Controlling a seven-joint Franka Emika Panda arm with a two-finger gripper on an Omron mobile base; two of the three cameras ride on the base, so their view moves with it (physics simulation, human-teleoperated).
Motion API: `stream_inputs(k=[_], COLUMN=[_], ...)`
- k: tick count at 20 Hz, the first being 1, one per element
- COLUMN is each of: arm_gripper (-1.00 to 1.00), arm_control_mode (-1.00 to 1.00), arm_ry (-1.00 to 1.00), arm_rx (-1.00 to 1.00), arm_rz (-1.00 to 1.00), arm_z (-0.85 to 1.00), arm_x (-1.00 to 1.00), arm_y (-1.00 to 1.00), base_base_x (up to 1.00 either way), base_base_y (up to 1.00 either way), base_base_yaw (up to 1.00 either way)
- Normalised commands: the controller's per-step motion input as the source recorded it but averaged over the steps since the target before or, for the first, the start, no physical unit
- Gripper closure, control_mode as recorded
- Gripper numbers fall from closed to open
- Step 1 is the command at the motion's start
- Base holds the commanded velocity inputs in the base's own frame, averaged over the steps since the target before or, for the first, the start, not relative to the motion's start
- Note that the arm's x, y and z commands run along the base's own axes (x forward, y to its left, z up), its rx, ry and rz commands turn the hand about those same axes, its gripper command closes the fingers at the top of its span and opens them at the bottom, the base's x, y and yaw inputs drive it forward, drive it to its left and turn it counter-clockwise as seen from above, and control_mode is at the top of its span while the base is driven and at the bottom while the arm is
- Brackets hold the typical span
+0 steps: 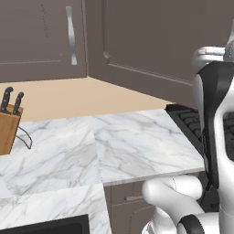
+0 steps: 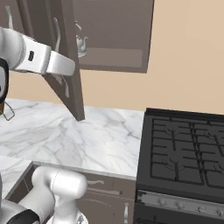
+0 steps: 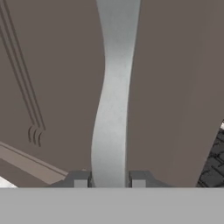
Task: Open the cabinet, pick the kettle from the cabinet, and place it in the sink.
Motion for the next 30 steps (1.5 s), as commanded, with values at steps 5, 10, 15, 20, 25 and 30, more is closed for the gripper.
stream_inputs(k=[5, 10, 15, 20, 25, 30], arm_gripper=[1.00, 1.00, 1.00, 1.00, 1.00, 1.00], arm_control_mode=[-1.00, -1.00, -1.00, -1.00, -1.00, -1.00], arm_ry=[0.00, 0.00, 0.00, 0.00, 0.00, 0.00], arm_rx=[-0.01, 0.00, 0.00, 0.00, 0.00, 0.00], arm_rz=[-0.05, -0.03, -0.02, 0.00, 0.00, 0.00], arm_z=[0.00, 0.00, 0.00, -0.01, -0.01, -0.01], arm_x=[-0.30, -0.28, -0.25, -0.20, -0.15, -0.14], arm_y=[0.27, 0.28, 0.27, 0.26, 0.29, 0.30], base_base_x=[0.00, 0.00, 0.00, 0.00, 0.00, 0.00], base_base_y=[0.00, 0.00, 0.00, 0.00, 0.00, 0.00], base_base_yaw=[0.00, 0.00, 0.00, 0.00, 0.00, 0.00])
